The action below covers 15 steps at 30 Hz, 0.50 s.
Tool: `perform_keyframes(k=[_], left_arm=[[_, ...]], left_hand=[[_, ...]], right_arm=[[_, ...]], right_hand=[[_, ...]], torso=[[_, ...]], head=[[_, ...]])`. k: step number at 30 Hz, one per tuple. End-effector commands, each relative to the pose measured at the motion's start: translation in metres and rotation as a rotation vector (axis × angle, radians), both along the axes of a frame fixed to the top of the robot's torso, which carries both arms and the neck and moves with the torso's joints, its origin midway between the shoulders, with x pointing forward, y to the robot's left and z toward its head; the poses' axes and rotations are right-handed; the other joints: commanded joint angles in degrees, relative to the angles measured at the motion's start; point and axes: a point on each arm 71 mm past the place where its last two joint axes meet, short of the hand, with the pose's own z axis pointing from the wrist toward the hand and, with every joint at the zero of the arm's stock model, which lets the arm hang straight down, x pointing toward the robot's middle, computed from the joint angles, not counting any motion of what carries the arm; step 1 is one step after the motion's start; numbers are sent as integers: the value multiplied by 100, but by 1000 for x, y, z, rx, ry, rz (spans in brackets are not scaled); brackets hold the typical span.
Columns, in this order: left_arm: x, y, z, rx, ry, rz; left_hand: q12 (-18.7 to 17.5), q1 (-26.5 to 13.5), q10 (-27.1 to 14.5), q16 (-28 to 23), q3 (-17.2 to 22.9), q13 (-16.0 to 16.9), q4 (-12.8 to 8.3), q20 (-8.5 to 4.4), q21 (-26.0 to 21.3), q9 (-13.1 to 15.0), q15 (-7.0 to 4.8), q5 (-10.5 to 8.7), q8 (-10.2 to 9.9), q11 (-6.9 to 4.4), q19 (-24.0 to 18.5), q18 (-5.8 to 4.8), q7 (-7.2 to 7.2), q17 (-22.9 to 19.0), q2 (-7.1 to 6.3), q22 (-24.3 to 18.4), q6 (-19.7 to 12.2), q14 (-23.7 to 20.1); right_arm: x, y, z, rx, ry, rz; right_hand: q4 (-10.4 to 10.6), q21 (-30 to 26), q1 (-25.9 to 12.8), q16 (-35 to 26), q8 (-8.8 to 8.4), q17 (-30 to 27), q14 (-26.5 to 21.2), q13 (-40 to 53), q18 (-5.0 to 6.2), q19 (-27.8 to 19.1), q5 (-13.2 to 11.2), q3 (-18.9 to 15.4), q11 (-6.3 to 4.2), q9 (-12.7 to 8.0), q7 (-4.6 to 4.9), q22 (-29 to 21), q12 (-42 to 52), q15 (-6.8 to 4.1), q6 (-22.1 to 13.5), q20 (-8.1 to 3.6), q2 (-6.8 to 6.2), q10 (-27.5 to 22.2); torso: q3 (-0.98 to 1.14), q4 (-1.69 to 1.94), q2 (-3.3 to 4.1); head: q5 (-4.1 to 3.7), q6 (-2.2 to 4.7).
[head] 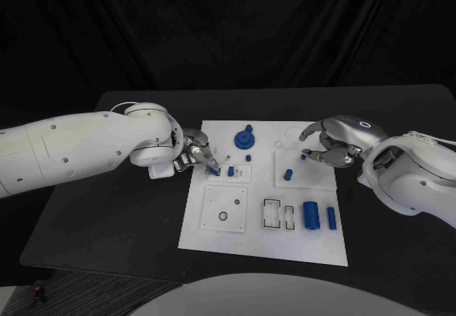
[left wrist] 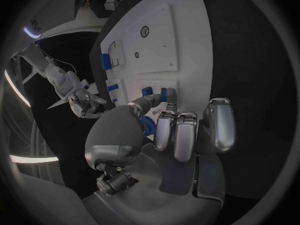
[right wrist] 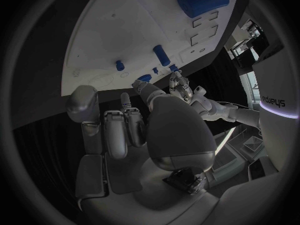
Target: Assemble the parts on the task board
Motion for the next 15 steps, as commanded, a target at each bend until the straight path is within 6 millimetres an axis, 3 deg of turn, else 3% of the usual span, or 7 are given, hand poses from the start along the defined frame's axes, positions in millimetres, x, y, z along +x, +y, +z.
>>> perform_keyframes(k=[1,15], left_arm=[[-1,-2,-2,-16,-4,-8],[-1,-6,-6,-22,12,-31]], left_hand=[[-28,6,-11,15,312,916,-277,4,-30,-4,-18,14,-17,-15,-23,-37,-33,1509,49,1038,-14,595],[-57,4,-41,15,336,889,-277,7,-61,-4,-14,4,-28,-8,-50,-29,-26,1509,52,1027,-34,595]], right_arm=[[0,-1,-1,1,6,-13],[0,0,-2,1,7,-11]], right_hand=[[1,-12,51,-25,17,746,438,439,112,-36,35,30,11,-5,-6,609,-13,-18,47,-16,19,34],[1,-12,51,-25,17,746,438,439,112,-36,35,30,11,-5,-6,609,-13,-18,47,-16,19,34]], torso=[[-3,-1,0],[-1,-3,1]], head=[[7,-1],[6,-1]])
